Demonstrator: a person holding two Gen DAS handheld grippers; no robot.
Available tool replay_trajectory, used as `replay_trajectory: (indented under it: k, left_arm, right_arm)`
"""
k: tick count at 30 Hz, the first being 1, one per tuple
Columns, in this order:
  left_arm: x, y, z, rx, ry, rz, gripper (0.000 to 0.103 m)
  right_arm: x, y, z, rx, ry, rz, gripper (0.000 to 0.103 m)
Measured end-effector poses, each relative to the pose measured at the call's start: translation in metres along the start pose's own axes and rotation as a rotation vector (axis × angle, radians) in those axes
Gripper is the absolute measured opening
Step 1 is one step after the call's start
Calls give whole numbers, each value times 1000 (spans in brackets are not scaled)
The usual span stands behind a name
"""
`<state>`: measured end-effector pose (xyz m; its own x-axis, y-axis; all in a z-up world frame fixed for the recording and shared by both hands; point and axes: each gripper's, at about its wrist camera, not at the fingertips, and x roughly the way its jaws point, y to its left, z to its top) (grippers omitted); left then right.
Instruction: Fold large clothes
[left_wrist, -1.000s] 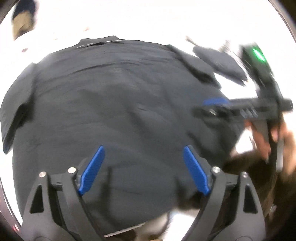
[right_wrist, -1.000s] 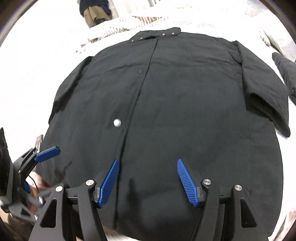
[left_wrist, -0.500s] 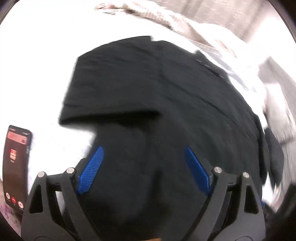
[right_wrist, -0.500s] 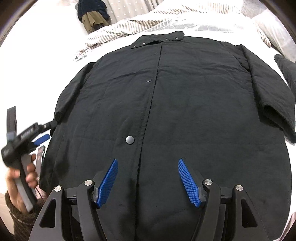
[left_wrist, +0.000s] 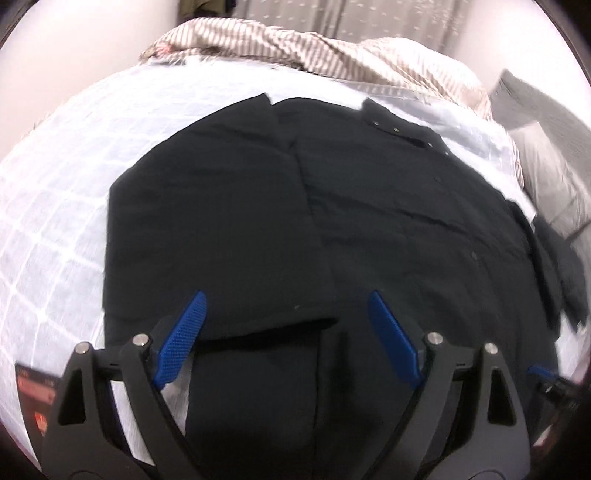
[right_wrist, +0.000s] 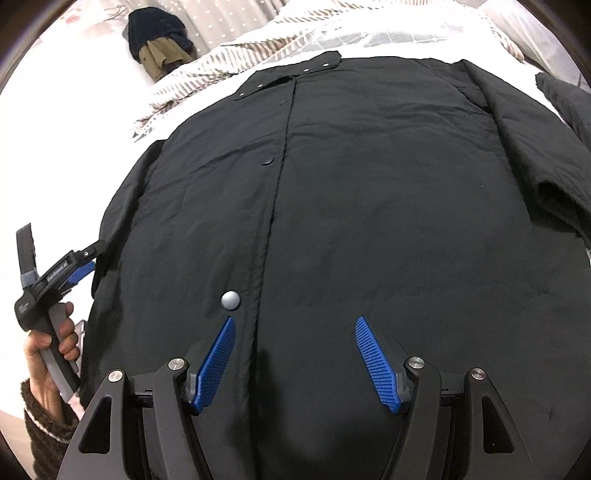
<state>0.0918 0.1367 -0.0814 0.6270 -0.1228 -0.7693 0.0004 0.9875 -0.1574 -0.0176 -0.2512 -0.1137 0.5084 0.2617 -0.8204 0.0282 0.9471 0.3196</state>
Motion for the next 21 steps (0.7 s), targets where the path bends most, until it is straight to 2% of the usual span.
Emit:
replay_trajectory:
  k: [2, 4, 5, 6, 9, 13, 17, 21]
  left_arm:
    - [10, -6, 1, 34, 6, 45, 80]
    - [16, -8, -1, 59, 21, 107, 48]
    - [16, -8, -1, 63, 27, 103, 39]
    - [14, -8, 1, 61, 33, 86, 23]
    - [-13, -8, 16, 81, -27, 129, 15]
    - [-58, 13, 57, 140, -126, 199, 14]
    - [-92, 69, 109, 122, -163, 290, 13]
    - [-103, 139, 158, 82, -162, 425, 13]
  right_arm:
    - [2, 1, 1, -15, -10, -27, 69]
    - [3, 2, 1, -30, -18, -53, 69]
    - [3, 2, 2, -33, -22, -56, 69]
    - [3, 2, 3, -32, -25, -58, 69]
    - [1, 1, 7, -17, -44, -61, 69]
    - [-6, 0, 11, -15, -78, -71, 69]
    - [-9, -1, 15, -34, -101, -91, 69]
    - [-9, -4, 20, -33, -109, -118, 69]
